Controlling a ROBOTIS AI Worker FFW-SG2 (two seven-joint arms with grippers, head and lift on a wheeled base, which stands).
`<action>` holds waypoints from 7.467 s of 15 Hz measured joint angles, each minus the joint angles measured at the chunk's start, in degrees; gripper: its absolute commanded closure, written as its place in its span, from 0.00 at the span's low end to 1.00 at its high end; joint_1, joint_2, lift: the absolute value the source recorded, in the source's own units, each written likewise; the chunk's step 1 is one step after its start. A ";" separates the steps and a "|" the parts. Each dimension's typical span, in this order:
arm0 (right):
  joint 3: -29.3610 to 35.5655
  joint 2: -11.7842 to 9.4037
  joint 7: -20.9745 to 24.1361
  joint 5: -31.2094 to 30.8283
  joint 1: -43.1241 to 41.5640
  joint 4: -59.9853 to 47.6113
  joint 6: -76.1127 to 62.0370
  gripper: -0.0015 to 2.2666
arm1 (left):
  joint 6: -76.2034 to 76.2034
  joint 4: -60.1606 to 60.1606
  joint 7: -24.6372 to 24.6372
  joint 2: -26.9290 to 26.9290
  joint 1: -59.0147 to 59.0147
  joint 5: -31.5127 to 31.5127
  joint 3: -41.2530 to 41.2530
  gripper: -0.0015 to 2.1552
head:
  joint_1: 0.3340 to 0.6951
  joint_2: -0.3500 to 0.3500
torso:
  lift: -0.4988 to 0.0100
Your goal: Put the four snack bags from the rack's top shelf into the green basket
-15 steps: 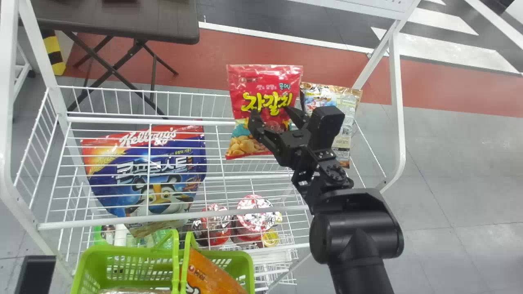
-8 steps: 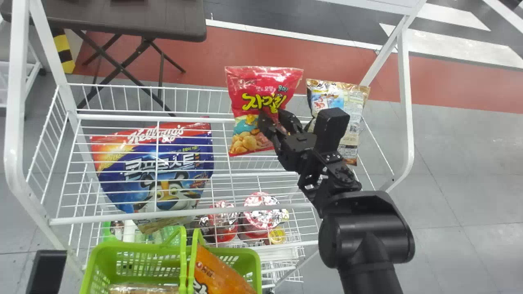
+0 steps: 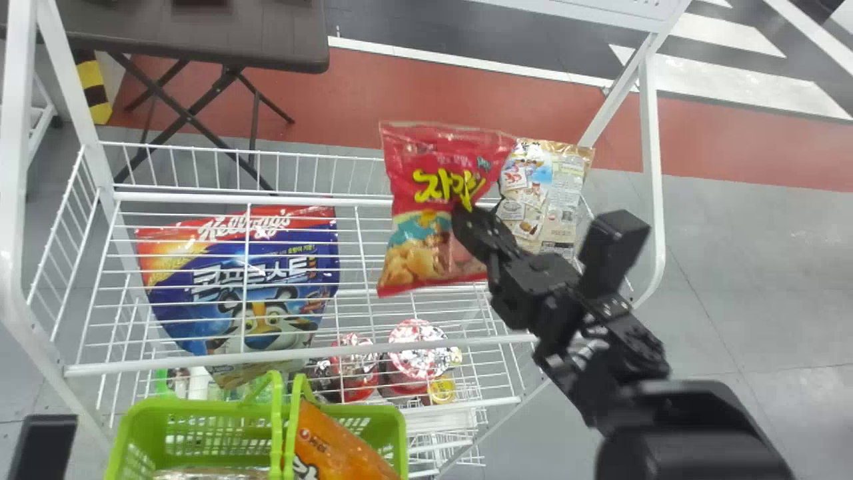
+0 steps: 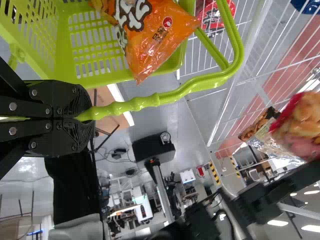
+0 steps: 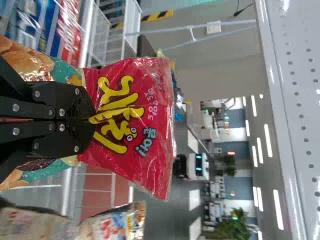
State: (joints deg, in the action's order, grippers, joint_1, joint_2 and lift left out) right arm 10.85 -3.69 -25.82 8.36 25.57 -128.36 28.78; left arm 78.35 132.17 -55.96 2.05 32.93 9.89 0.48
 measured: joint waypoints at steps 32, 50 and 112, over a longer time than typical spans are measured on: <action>-19.49 -5.63 -10.87 -3.03 9.03 -0.32 33.09 0.02 | -0.53 2.69 2.15 -0.07 2.84 -2.06 -5.45 0.99 | 1.00 0.28 | 0.98; 1.47 0.58 5.34 3.93 2.58 -0.26 3.70 0.04 | 0.05 2.05 3.11 -0.25 2.31 -3.21 -7.07 0.99 | 1.00 0.00 | 0.98; -3.91 -2.44 -4.75 15.36 16.27 -10.41 39.15 0.00 | 3.76 3.54 6.21 -0.73 0.28 3.08 -2.43 0.99 | 1.00 0.09 | 0.98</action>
State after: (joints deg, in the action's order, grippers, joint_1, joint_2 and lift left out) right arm 6.94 -6.12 -30.57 23.72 41.84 -138.77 67.93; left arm 82.10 135.71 -49.75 1.32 33.21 12.97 -1.94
